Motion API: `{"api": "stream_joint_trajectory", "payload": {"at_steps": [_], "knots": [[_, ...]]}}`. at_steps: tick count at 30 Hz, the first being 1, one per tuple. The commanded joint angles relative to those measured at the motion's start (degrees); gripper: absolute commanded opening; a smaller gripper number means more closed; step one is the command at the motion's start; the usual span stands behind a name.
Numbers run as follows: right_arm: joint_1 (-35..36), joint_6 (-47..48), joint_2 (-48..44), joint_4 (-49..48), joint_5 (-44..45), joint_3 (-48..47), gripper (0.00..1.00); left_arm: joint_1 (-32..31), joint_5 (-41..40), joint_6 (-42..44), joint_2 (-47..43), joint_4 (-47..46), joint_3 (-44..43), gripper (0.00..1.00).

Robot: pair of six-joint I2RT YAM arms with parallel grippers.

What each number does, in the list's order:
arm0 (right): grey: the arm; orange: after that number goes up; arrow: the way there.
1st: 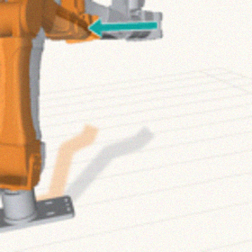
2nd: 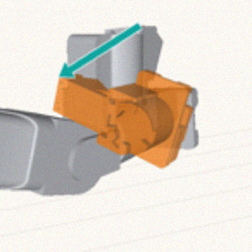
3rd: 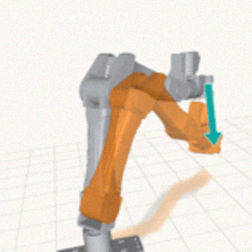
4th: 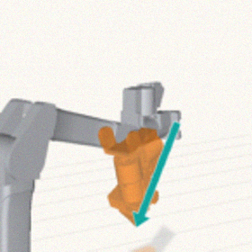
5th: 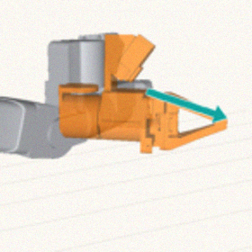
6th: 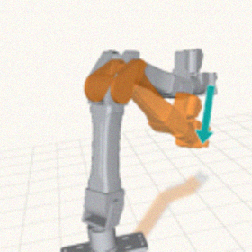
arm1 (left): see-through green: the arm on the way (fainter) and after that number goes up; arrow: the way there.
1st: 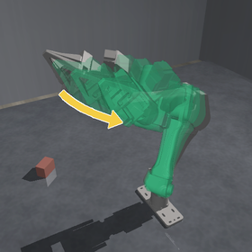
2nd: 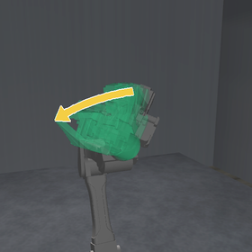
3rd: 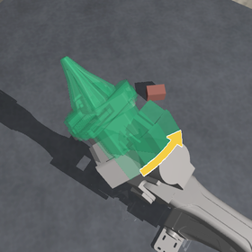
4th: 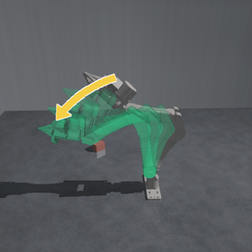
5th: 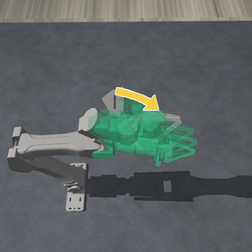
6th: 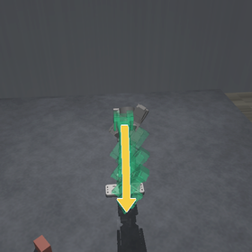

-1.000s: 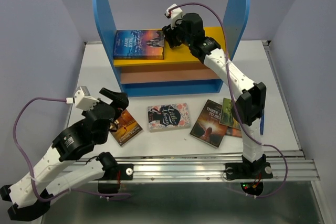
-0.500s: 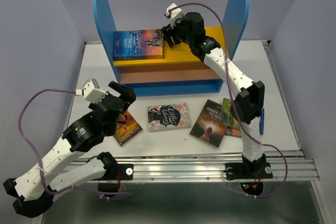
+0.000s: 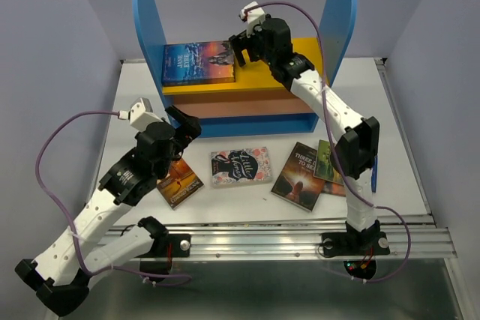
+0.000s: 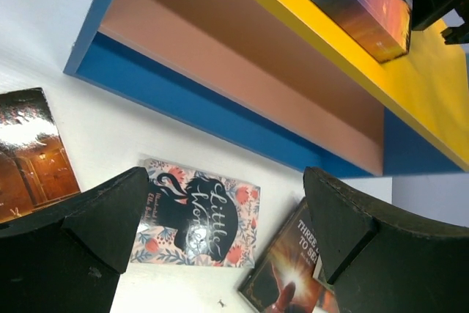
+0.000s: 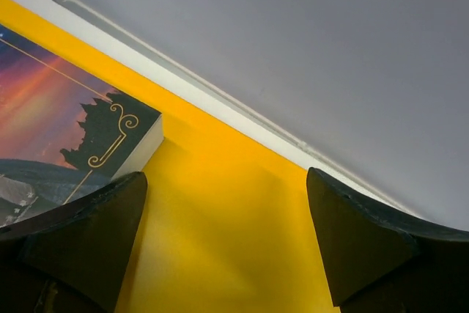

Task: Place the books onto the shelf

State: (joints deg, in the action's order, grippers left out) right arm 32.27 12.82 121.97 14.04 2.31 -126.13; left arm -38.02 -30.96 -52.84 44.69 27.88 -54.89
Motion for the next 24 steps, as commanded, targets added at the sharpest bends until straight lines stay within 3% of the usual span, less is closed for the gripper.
{"api": "stream_joint_trajectory", "payload": {"at_steps": [1, 3, 8, 13, 14, 18, 24], "knots": [[1.04, -4.64, -9.28, -3.59, 8.32, 3.24, 1.00, 0.32, 5.28, 4.32, -2.58, -2.31, 1.72, 0.99], [1.04, -6.83, -15.49, -2.97, 10.95, 6.66, 1.00, 0.32, 6.52, 4.06, -3.46, -0.99, 3.47, 0.99], [1.04, -17.55, -32.29, -0.25, 12.99, 25.81, 1.00, 0.32, 11.18, 2.04, -7.33, -0.89, 9.97, 0.99], [1.04, -31.15, -52.05, 1.69, 7.81, 47.51, 1.00, 0.32, 17.85, -0.07, -9.44, -5.19, 18.32, 0.99], [1.04, -32.67, -54.19, 1.86, 6.32, 54.86, 1.00, 0.32, 18.65, -0.42, -9.27, -6.25, 19.29, 0.99], [1.56, -41.36, -61.40, 4.58, 4.47, 68.51, 1.00, 0.14, 21.90, -0.60, -6.73, -11.52, 22.72, 0.99], [1.57, -46.47, -64.05, 14.15, 8.50, 78.30, 1.00, 0.05, 23.49, 0.89, -2.06, -14.86, 23.78, 0.99]]}}
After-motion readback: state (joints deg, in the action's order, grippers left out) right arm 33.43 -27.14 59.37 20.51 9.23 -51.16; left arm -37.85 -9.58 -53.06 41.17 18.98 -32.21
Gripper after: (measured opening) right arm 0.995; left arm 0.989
